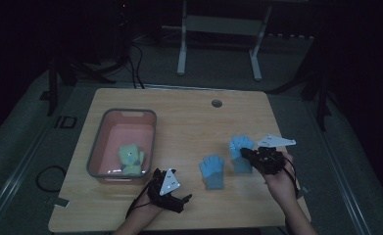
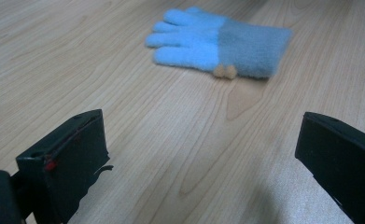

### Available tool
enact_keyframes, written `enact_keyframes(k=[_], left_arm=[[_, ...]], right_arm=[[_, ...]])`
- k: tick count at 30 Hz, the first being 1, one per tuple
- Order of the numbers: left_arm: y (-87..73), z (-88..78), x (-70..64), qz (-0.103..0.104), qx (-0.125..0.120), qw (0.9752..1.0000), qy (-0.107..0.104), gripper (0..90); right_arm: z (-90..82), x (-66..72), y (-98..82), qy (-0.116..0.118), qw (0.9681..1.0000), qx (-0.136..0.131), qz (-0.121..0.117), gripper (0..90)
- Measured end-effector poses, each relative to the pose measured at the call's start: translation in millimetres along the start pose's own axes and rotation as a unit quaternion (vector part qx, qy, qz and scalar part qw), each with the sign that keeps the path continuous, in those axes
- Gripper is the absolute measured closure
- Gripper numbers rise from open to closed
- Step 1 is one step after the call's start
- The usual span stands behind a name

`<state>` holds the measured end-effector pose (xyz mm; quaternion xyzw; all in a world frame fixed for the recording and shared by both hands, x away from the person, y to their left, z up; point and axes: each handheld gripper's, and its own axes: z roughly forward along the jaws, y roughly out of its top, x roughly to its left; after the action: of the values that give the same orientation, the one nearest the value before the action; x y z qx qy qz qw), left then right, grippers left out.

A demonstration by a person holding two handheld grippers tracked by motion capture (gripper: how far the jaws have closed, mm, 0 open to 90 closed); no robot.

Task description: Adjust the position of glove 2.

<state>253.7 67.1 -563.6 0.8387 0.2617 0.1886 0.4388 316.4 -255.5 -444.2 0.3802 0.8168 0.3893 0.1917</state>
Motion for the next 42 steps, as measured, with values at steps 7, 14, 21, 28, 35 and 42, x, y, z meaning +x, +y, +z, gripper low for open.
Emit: enact_keyframes(k=[7,14,21,28,35,42], left_arm=[[0.1,0.0,0.0,-0.001,-0.001,1.0000,-0.001,2.4],[0.3,0.0,0.0,0.000,-0.001,1.0000,-0.002,2.4],[0.1,-0.3,0.1,-0.001,-0.001,1.0000,-0.003,2.4],[0.0,-0.4,0.0,0.002,0.000,1.0000,-0.004,2.4],[-0.1,-0.4,0.3,0.002,0.000,1.0000,-0.005,2.5],[-0.1,-0.4,0.4,0.001,0.001,1.0000,-0.005,2.5]], right_arm=[[2.1,16.0,10.4,0.018,0.9998,-0.001,-0.008,86.6],[15.4,39.6,14.0,0.040,0.9989,0.004,-0.022,86.6],[35.1,55.4,9.6,0.055,0.9978,0.021,-0.029,86.5],[53.6,62.2,-0.8,0.063,0.9966,0.043,-0.031,86.6],[65.8,56.6,-12.1,0.069,0.9953,0.063,-0.024,86.4],[78.3,53.5,-22.9,0.068,0.9943,0.080,-0.017,86.2]])
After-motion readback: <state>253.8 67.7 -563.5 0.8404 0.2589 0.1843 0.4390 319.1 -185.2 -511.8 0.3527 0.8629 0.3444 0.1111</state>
